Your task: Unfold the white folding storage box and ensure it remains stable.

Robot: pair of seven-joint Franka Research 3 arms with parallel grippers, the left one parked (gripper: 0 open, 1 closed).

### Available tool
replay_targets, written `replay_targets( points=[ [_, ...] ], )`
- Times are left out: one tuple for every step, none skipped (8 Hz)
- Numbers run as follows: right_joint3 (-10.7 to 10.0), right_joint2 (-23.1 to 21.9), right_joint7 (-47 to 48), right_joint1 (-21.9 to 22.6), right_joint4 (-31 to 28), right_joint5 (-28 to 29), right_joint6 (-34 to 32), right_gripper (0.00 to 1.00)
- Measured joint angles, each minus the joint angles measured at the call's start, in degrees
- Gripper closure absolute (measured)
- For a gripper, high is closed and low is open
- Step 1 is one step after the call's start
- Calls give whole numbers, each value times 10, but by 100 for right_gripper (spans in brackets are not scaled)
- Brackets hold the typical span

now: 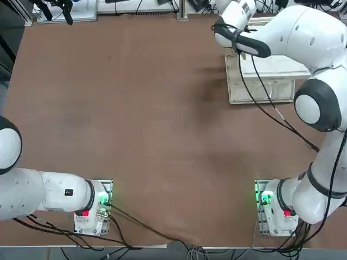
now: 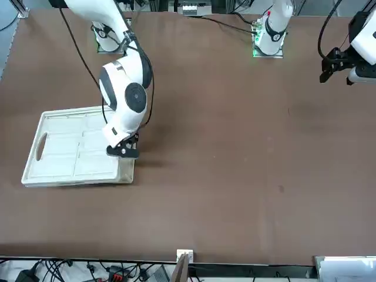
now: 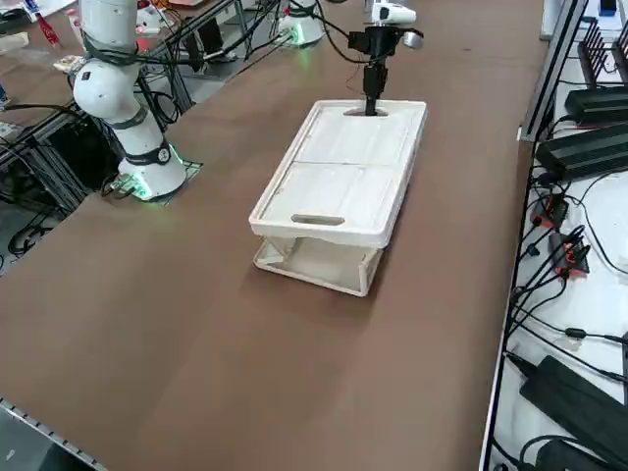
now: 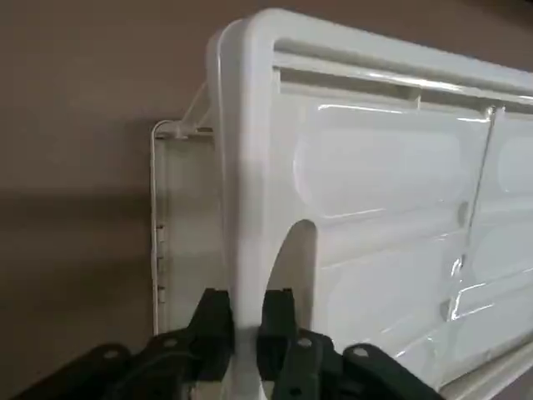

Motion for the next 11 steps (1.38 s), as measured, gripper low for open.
replay_targets(
  points=[
    [0, 0, -8, 0, 4, 5, -8, 81],
    [0, 0, -12, 0, 6, 13, -13, 81],
    [0, 1, -15, -1, 7, 21, -17, 81],
    [0, 4, -16, -1, 8, 24, -21, 81],
    [0, 8, -16, 0, 13, 26, -28, 81],
    [0, 17, -17, 1, 24, 28, -43, 81],
    [1, 30, -18, 2, 44, 30, -68, 81],
    [1, 45, -19, 4, 69, 30, -92, 81],
    [1, 56, -19, 4, 91, 30, -108, 81],
    [1, 63, -20, 5, 104, 28, -117, 81],
    [1, 65, -20, 7, 110, 21, -120, 81]
  ],
)
